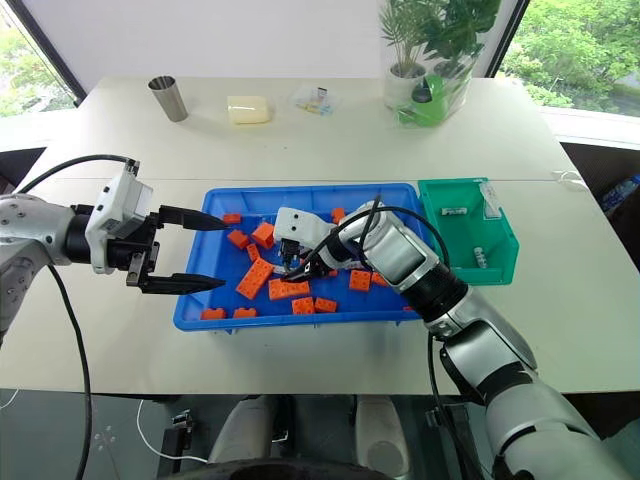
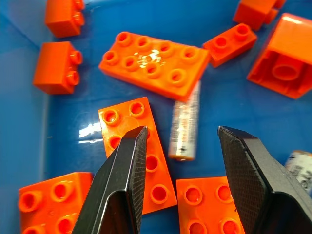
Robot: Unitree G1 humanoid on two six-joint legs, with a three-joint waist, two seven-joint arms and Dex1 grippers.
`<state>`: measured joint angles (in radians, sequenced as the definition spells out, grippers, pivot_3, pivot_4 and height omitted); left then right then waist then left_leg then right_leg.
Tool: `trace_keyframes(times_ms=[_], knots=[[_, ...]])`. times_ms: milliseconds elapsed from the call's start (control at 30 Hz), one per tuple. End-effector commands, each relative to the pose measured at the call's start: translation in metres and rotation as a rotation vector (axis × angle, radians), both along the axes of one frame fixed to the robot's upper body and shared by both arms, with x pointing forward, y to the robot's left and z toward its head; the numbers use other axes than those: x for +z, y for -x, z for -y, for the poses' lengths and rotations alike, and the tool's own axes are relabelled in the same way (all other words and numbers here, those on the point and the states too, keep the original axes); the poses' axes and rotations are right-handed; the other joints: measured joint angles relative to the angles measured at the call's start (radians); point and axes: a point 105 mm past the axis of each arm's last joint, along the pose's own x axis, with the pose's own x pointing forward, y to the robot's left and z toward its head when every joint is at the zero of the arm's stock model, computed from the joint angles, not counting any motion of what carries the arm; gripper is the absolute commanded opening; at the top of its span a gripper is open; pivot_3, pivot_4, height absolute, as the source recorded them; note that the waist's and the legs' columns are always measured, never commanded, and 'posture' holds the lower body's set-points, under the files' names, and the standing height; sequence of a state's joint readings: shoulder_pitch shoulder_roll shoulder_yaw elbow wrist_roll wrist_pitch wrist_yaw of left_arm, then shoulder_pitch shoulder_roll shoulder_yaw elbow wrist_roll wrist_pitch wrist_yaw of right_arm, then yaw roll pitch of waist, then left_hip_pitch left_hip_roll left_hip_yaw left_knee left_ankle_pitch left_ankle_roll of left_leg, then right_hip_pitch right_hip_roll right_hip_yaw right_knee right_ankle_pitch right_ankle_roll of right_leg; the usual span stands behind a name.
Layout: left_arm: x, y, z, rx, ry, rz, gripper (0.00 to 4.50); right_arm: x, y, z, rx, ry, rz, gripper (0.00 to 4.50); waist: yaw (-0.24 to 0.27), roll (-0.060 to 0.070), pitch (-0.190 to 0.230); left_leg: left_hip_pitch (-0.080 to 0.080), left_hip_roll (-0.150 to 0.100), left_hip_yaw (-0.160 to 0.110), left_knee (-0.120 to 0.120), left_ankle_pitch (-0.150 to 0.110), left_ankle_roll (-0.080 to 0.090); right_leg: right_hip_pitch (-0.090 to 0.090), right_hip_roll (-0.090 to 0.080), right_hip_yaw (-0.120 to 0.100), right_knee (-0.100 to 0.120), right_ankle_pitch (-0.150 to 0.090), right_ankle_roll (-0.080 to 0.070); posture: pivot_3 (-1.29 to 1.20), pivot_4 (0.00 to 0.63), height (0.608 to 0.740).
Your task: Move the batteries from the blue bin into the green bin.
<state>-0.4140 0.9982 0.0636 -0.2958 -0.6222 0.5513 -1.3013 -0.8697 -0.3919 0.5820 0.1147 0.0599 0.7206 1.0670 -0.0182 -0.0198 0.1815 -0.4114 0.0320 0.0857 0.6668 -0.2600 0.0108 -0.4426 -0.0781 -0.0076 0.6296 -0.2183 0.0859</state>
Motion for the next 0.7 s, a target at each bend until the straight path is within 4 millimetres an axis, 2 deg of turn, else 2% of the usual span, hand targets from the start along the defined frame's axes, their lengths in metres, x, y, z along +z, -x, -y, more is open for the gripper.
trace_keyframes(times_ms=[33,100,233,333,467,700], knots=[[0.008,0.002,0.0,-0.008,0.006,0.049,4.5,0.006,-0.005,-0.005,0.004,-0.01,0.021,2.31,0.0,0.0,0.0,0.0,0.0,0.0,0.0,0.0,0.0,0.0,0.0,0.0,0.0,0.0,0.0,0.0,0.15,0.736],[0.008,0.002,0.001,-0.006,0.008,0.05,4.5,0.009,-0.007,-0.008,-0.01,-0.037,-0.012,2.31,-0.001,0.0,0.0,0.0,0.0,0.0,0.0,0.0,0.0,0.0,0.0,0.0,0.0,0.0,0.0,0.0,0.15,0.736],[0.008,0.003,0.0,0.0,0.009,0.052,4.5,0.03,-0.004,-0.016,-0.024,-0.122,-0.092,2.31,-0.001,0.0,0.0,0.0,0.0,0.0,0.0,0.0,0.0,0.0,0.0,0.0,0.0,0.0,0.0,0.0,0.15,0.736],[0.008,0.001,-0.002,0.007,0.009,0.055,4.5,0.033,-0.003,-0.017,-0.021,-0.129,-0.105,2.31,0.0,0.0,0.0,0.0,0.0,0.0,0.0,0.0,0.0,0.0,0.0,0.0,0.0,0.0,0.0,0.0,0.15,0.736],[0.008,0.001,-0.001,0.007,0.014,0.06,4.5,0.03,-0.008,-0.017,-0.034,-0.115,-0.093,2.31,0.001,0.0,0.0,0.0,0.0,0.0,0.0,0.0,0.0,0.0,0.0,0.0,0.0,0.0,0.0,0.0,0.15,0.736],[0.009,-0.001,-0.001,0.007,0.018,0.067,4.5,0.004,-0.01,-0.012,-0.032,-0.045,-0.06,2.31,-0.001,0.0,0.0,0.0,0.0,0.0,0.0,0.0,0.0,0.0,0.0,0.0,0.0,0.0,0.0,0.0,0.15,0.736]])
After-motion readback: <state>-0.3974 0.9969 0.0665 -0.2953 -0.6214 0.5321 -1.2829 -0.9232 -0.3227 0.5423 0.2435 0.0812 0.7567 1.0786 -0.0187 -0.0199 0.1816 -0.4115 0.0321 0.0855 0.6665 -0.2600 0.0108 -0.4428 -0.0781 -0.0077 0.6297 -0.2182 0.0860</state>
